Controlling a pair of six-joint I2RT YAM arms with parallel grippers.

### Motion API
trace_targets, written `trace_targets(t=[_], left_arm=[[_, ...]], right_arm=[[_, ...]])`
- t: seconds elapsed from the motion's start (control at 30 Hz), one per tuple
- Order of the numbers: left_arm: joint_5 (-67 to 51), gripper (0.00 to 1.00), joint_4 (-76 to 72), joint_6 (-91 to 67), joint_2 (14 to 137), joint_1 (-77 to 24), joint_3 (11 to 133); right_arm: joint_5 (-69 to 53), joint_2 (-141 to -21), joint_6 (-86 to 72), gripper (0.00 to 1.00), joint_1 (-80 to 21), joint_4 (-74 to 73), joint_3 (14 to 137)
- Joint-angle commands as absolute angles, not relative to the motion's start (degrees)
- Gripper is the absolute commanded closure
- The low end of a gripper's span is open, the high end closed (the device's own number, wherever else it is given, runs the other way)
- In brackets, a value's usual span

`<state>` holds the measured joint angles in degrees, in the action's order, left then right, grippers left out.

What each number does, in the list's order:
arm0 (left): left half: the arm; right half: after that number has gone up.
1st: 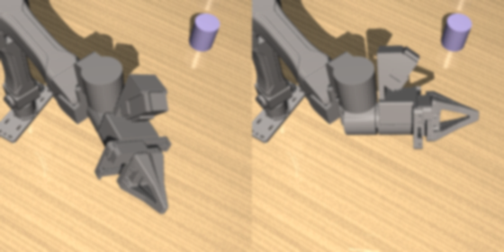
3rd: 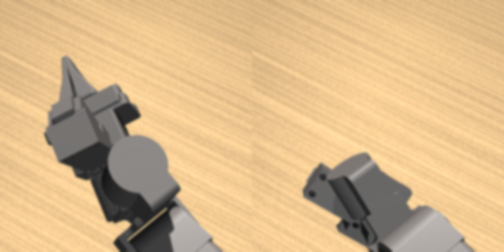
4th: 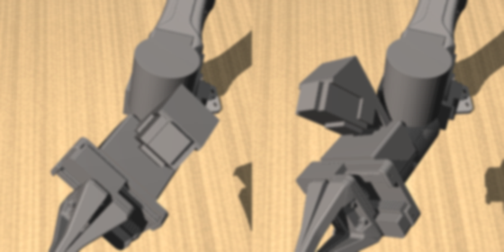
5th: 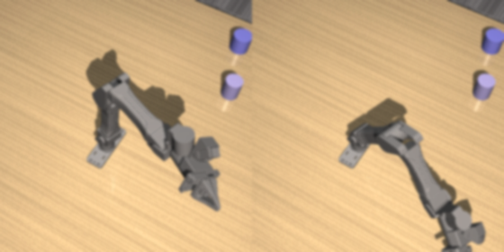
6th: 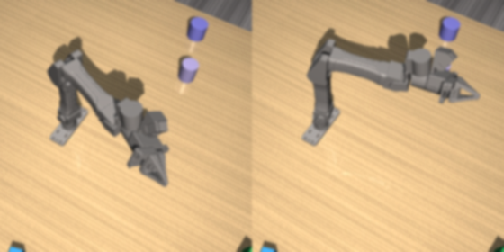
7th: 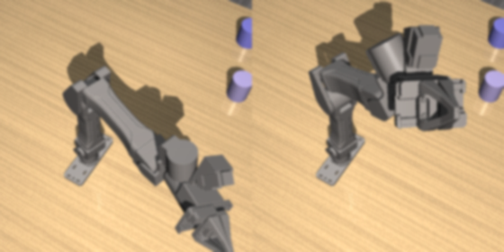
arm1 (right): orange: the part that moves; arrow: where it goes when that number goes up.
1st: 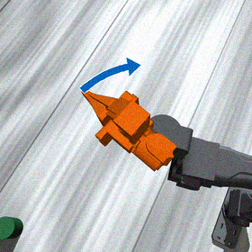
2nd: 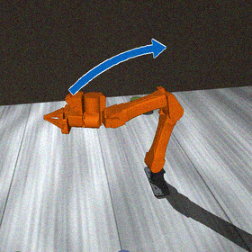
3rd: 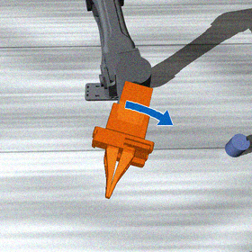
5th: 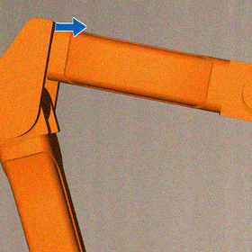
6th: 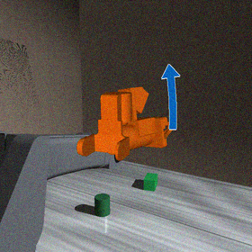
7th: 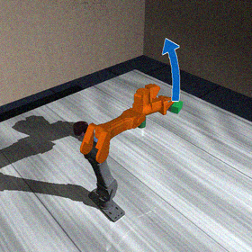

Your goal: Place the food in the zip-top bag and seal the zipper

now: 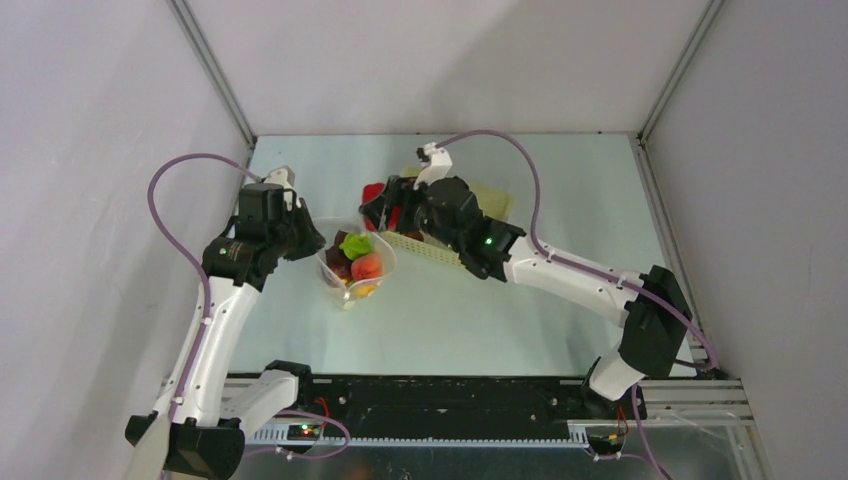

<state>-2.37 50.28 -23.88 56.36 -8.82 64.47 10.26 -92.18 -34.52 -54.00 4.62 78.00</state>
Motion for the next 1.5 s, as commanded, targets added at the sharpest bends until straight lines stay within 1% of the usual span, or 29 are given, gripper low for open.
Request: trace_targets(t=[0.0,0.4,0.6,0.73,0.87,0.93,0.97,1.03,1.47], left_arm=[[-4.0,1.00,48.5,-23.0,56.0,-8.6,64.3],[-4.5,1.00,48.3,-22.7,55.3,-8.6,64.3],[-4.6,1.00,48.2,-22.7,54.9,-8.6,64.2],[-4.6,1.00,48.2,-22.7,54.9,-8.6,64.2],[-4.5,1.00,48.2,-22.7,54.9,-8.7,64.2],[-4.5,1.00,48.2,-22.8,54.8,-8.6,64.2],[-4.4,1.00,48.2,-22.8,54.8,-8.6,64.2],[-4.5,1.00,48.2,-22.7,54.8,-8.6,64.2],[-3.5,1.00,48.3,-22.9,54.8,-8.6,64.2]], right_arm=[[5.3,-90.6,-33.2,0.53,-57.0,8.5,77.7],[3.6,-96.5,-36.5,0.50,-59.5,9.5,80.6],[1.8,-100.0,-37.0,0.47,-60.4,8.1,83.8],[1.2,-101.8,-37.3,0.38,-60.8,6.4,86.4],[1.9,-102.3,-36.8,0.26,-61.4,4.5,87.7],[2.7,-102.4,-36.2,0.18,-61.5,2.7,88.5],[3.3,-102.5,-36.1,0.07,-61.5,1.9,88.6],[3.9,-102.2,-35.8,0.01,-61.5,1.1,88.7],[6.2,-98.2,-32.2,0.00,-61.6,-3.8,87.6]])
